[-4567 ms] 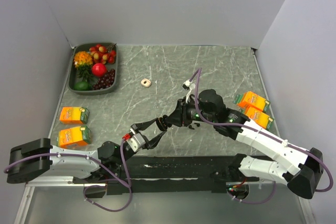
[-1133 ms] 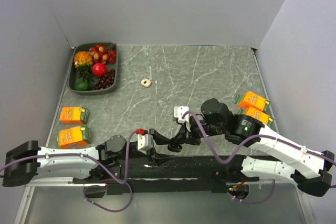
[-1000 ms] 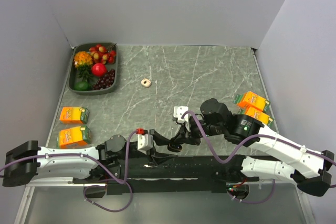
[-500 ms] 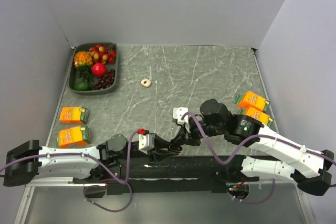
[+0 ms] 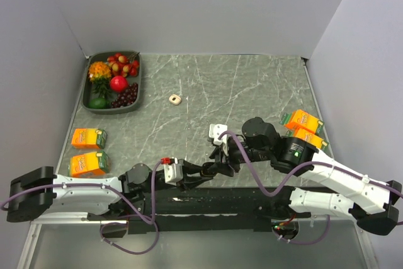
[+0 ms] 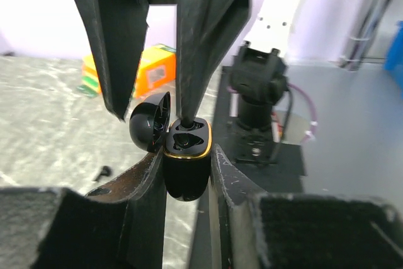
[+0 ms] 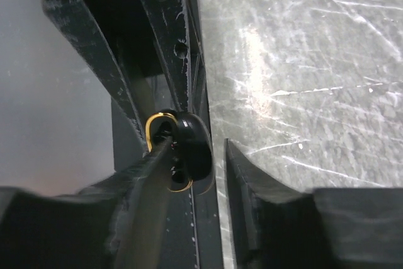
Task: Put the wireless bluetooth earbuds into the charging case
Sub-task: Open the charging case.
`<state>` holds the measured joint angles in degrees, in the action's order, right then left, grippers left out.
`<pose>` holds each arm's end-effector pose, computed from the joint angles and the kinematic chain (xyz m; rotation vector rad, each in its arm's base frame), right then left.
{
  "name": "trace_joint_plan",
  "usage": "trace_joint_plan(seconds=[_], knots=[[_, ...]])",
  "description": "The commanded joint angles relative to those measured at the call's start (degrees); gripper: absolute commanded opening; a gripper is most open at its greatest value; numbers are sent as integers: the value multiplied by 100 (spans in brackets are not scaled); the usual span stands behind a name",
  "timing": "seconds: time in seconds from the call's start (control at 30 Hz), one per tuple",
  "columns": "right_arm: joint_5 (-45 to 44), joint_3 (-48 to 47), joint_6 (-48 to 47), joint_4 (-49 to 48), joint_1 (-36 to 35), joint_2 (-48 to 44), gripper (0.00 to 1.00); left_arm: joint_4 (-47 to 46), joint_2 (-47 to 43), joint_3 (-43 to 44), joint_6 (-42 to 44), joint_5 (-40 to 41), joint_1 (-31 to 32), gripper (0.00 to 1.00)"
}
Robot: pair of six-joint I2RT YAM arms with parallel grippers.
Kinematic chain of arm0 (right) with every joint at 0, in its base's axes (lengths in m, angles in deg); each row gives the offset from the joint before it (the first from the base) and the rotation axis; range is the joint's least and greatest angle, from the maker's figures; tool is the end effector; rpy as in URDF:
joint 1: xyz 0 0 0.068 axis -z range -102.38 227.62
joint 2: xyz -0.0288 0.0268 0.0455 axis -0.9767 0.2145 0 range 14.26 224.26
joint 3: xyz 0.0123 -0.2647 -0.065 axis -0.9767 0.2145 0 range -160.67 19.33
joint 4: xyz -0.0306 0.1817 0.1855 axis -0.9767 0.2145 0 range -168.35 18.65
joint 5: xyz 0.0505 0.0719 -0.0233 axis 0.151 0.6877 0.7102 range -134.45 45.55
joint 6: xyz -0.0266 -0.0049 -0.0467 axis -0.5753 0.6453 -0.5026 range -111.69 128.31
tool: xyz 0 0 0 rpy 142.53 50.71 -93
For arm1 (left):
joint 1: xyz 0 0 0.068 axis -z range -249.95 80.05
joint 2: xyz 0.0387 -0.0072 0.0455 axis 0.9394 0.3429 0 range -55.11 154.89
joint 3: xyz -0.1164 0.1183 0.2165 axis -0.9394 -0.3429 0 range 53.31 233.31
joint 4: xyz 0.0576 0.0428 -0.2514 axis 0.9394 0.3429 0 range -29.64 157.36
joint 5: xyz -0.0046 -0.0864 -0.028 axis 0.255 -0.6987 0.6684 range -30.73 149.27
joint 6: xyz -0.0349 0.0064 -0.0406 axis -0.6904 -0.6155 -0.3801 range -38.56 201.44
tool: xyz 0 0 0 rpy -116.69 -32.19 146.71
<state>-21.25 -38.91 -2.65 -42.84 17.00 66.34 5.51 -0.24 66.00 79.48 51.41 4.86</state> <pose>0.0800 0.1706 0.3554 -1.4758 1.6027 0.9344 0.0468 -0.1910 0.2333 0.9641 1.0961 -1.2070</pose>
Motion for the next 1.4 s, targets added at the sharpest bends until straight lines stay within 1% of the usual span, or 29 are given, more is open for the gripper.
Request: trace_joint_plan(seconds=[0.0,0.07,0.1,0.13,0.17,0.23,0.27,0.3,0.33,0.37,0.47,0.5,0.67,0.97,1.13,1.37], knots=[[-307,-381,217,-316,-38,-145,55,-983,190,-152,573,495,-1,1],[-429,-460,296,-351,-38,-232,59,-1325,331,-231,670,724,-1,1],[-491,-486,331,-404,-29,-276,62,-1448,392,-258,818,768,8,1],[-562,-522,427,-456,-29,-372,66,-1824,541,-293,898,777,8,1],[-928,-548,498,-500,-29,-426,67,-2001,620,-372,1038,942,-1,1],[-1360,-531,734,-711,-38,-609,66,-2658,918,-451,1171,1101,-1,1],[-1623,-487,814,-807,-29,-663,63,-2871,1007,-504,1293,1259,8,1],[-2026,-443,911,-939,-38,-698,34,-3039,1095,-522,1338,1295,8,1],[-2134,-338,1086,-984,-38,-725,16,-3153,1235,-530,1390,1296,-1,1],[-2170,-259,1227,-1036,-38,-734,0,-3259,1289,-470,1487,1313,8,1],[-1741,154,1386,-1317,-46,-813,0,-3269,1421,-329,1680,1321,8,1],[-1575,268,1499,-1544,-72,-900,0,-3321,1447,-320,1716,1331,8,1],[-1301,682,1571,-1731,-152,-962,0,-3672,1526,-284,1901,1550,-1,1],[-923,656,1509,-1617,-204,-383,0,-3682,1412,-258,1971,1585,-1,1],[-896,577,1439,-1494,-205,-180,0,-3428,1131,-232,1989,1507,8,1],[-931,541,1342,-1397,-205,-40,0,-3339,911,-311,2006,1463,17,1]])
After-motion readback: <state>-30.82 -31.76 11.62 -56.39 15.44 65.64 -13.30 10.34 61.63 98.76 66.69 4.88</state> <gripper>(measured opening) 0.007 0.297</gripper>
